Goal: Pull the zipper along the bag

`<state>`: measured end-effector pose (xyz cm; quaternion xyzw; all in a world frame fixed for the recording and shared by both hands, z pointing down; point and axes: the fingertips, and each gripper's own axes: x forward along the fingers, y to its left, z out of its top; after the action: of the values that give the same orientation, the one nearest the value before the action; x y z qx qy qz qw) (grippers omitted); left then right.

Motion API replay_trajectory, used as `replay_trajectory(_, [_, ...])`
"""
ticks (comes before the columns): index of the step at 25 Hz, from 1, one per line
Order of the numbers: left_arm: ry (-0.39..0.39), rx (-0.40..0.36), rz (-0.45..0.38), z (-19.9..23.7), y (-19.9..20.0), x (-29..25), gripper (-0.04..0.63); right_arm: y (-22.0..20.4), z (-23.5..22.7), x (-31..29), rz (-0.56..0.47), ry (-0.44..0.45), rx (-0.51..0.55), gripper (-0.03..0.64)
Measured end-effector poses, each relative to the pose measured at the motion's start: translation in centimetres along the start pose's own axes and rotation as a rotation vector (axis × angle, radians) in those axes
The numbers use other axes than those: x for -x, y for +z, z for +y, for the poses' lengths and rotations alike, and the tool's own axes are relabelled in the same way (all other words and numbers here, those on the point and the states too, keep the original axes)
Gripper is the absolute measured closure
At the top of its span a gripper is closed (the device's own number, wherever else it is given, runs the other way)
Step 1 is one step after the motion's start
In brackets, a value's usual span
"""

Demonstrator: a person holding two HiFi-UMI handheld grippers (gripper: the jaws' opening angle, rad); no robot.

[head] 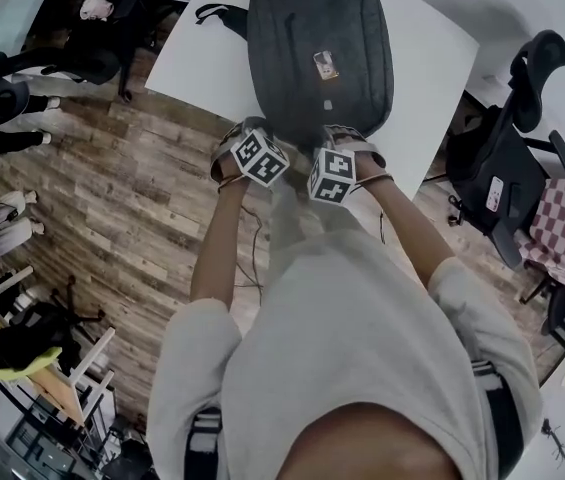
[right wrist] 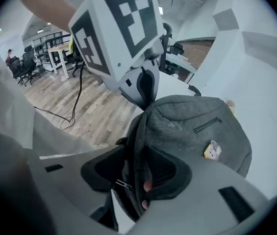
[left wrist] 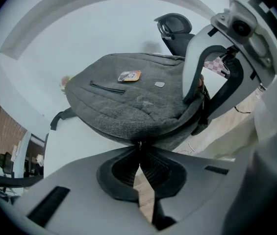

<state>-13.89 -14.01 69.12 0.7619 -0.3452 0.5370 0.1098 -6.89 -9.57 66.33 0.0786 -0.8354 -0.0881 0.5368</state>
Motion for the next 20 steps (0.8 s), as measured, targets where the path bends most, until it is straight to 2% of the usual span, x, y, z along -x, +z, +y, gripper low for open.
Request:
replay_trajectory(7, [0.037, -0.030, 0.016, 4.3, 0.4, -1.5, 0.566, 1.8, -2.3, -1.6, 0.011, -0.071, -0.049, 0.474])
replay_trajectory(11, [0.045, -0.025, 0.016, 5.9, 0.8, -2.0, 0.566, 2.2, -3.7, -2.5, 0.014, -0.112, -0.080, 0.517])
replay_trajectory(20, [0.071, -0.031, 0.015, 5.0, 0.4, -0.6, 0.568, 2.6, -4.4, -3.6, 0.028, -0.148, -0.149, 0.540])
